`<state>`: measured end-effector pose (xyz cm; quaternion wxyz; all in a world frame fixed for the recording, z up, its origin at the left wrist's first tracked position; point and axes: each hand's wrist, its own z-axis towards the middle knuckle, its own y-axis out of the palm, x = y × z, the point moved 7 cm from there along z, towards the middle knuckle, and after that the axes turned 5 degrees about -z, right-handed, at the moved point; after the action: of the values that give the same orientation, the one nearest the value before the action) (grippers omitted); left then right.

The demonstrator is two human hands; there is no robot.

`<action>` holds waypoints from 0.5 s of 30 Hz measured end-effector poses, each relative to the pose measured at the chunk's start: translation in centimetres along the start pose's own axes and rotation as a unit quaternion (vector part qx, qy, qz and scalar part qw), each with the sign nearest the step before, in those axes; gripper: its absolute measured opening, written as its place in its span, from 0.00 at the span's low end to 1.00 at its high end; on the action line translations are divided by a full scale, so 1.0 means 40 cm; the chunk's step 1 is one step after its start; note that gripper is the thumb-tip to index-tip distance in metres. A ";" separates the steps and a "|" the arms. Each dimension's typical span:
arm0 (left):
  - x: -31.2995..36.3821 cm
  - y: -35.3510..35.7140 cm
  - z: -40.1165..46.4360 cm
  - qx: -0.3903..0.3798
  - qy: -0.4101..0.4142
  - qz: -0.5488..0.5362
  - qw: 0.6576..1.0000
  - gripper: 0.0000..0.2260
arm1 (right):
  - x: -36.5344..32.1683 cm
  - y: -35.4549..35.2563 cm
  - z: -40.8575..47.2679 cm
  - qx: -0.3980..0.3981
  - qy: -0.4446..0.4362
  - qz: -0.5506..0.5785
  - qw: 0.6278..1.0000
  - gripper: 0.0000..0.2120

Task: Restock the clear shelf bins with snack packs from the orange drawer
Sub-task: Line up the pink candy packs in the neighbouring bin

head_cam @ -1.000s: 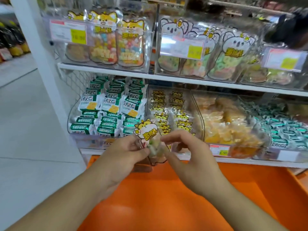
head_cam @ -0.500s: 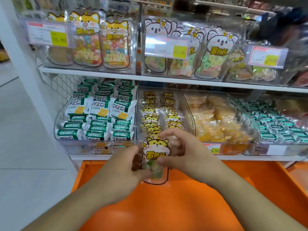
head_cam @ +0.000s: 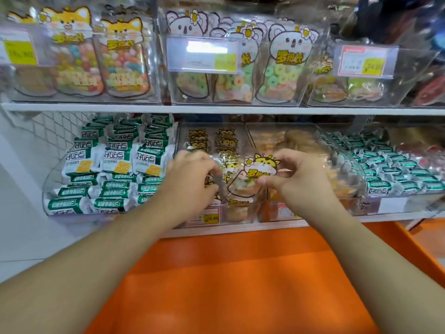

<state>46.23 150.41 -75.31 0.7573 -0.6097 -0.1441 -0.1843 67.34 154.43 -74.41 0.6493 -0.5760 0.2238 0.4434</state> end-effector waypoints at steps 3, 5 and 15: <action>0.017 0.034 0.050 -0.035 -0.004 0.020 0.999 0.08 | 0.003 0.014 0.013 0.006 -0.011 -0.013 1.000 0.14; 0.017 0.055 0.070 -0.059 -0.009 0.007 0.998 0.13 | 0.017 0.019 0.023 0.013 -0.007 -0.028 1.000 0.12; -0.006 0.083 0.085 -0.064 0.010 -0.018 0.998 0.11 | 0.025 0.035 0.039 -0.008 -0.060 -0.209 0.976 0.15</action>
<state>47.54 154.39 -77.59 0.7144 -0.6525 -0.1355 -0.2132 66.35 156.16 -75.60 0.7352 -0.5876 0.0560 0.3332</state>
